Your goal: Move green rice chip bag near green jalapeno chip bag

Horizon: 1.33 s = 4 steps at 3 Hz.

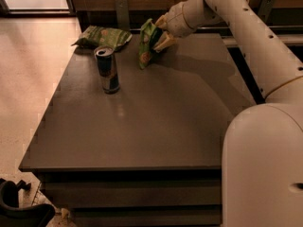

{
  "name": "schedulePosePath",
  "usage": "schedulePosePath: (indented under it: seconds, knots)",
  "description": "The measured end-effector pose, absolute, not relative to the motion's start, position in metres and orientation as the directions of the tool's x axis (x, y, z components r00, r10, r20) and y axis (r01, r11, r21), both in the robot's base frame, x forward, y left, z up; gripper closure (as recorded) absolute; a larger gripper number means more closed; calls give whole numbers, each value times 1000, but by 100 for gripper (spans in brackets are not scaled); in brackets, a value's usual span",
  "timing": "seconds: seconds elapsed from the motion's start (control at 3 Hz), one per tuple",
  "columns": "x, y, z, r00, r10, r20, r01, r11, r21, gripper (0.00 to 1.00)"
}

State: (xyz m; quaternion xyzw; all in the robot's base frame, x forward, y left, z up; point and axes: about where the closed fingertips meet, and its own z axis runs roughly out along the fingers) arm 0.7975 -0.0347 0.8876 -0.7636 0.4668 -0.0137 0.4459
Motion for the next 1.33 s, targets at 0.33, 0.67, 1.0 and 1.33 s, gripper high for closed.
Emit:
schedulePosePath:
  seconds: [0.33, 0.67, 1.0, 1.33]
  knots:
    - [812, -2, 881, 617, -685, -388, -678, -213, -703, 100]
    - [820, 17, 886, 655, -663, -362, -650, -250, -717, 98]
    - [820, 19, 882, 654, -662, -367, -655, -252, -713, 75]
    - [820, 23, 879, 655, -659, -370, -657, -255, -710, 51]
